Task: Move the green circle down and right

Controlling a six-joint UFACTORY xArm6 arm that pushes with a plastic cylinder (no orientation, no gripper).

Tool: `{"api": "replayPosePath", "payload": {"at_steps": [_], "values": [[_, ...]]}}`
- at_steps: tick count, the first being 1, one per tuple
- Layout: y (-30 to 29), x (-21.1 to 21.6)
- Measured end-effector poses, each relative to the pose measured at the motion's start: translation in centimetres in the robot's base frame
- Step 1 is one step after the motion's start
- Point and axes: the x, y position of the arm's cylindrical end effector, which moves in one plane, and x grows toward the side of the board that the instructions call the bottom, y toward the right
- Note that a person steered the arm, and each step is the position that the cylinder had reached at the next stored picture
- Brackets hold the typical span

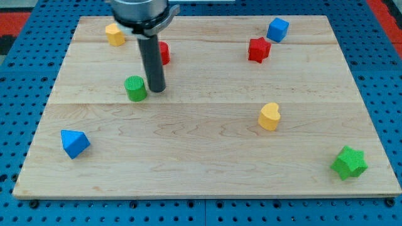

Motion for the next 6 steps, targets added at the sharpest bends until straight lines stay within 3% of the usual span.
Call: {"api": "replayPosePath", "payload": {"at_steps": [1,2,3,4,5,6], "values": [[-1.6,-2.3],[-5.7,2.3],[-5.4,3.8],[-5.2,3.8],[-10.6,3.4],[-12.3,3.9]]}}
